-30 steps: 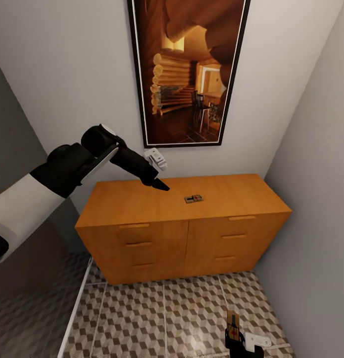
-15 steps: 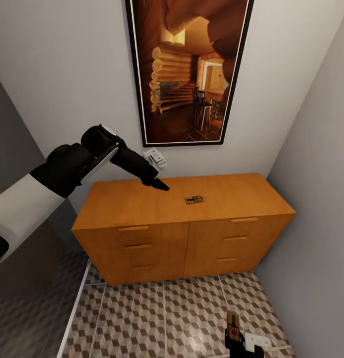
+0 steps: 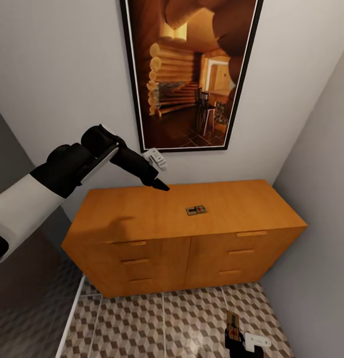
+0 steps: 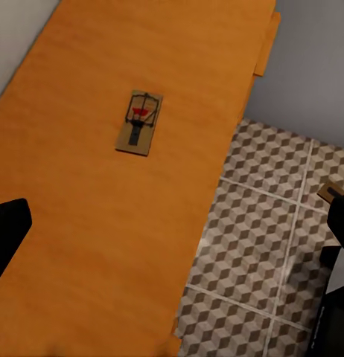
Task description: Take the four mousetraps from the cabinet in the bathroom and place them on the bathroom floor. Make sure all four end up on the same floor surface, and ensure that at least two of them are either under or directly next to the same bathroom sink.
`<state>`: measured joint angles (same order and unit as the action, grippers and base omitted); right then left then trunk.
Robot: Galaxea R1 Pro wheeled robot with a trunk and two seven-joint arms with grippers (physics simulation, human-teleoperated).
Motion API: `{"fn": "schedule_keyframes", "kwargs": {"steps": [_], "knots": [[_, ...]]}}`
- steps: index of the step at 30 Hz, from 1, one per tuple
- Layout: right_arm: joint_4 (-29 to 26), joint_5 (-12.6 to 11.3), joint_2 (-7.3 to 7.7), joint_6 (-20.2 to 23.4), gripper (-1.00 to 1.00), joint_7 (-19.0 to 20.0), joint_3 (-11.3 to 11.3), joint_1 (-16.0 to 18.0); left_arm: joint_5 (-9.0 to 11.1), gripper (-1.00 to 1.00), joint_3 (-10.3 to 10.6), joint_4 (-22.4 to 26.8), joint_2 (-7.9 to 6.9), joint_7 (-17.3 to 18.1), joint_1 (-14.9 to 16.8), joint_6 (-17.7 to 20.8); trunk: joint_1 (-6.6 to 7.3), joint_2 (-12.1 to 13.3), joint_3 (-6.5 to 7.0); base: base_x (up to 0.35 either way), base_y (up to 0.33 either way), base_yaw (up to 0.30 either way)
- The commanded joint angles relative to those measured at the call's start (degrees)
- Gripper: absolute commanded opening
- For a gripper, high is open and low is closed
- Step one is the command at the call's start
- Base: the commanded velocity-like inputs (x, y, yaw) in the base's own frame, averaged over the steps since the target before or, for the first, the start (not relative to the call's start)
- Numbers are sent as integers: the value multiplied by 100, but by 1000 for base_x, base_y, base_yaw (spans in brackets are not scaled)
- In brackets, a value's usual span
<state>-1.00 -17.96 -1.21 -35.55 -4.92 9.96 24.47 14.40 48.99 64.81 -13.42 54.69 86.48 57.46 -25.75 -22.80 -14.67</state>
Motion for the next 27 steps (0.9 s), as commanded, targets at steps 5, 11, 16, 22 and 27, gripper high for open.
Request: {"fn": "schedule_keyframes", "kwargs": {"steps": [5,11,16,22,27], "knots": [[8,-15,-2,-13,-100,-44,50,5,10,100,101,5,-5,7,9,20,-3,-12,-53,18,0,0],[7,-17,-2,-13,-100,-44,50,5,10,100,135,5,-10,7,9,20,-3,-12,-108,2,0,0],[5,-16,-2,-13,-100,-44,50,5,10,100,137,-2,-12,7,9,20,-3,-12,-153,0,0,0],[6,-18,-2,-13,-100,-44,50,5,10,100,138,-30,-12,7,9,20,-3,-12,-208,0,0,0],[4,-17,-2,-13,-100,-44,50,5,10,100,138,-62,-12,7,9,20,-3,-12,-253,0,0,0]]}}
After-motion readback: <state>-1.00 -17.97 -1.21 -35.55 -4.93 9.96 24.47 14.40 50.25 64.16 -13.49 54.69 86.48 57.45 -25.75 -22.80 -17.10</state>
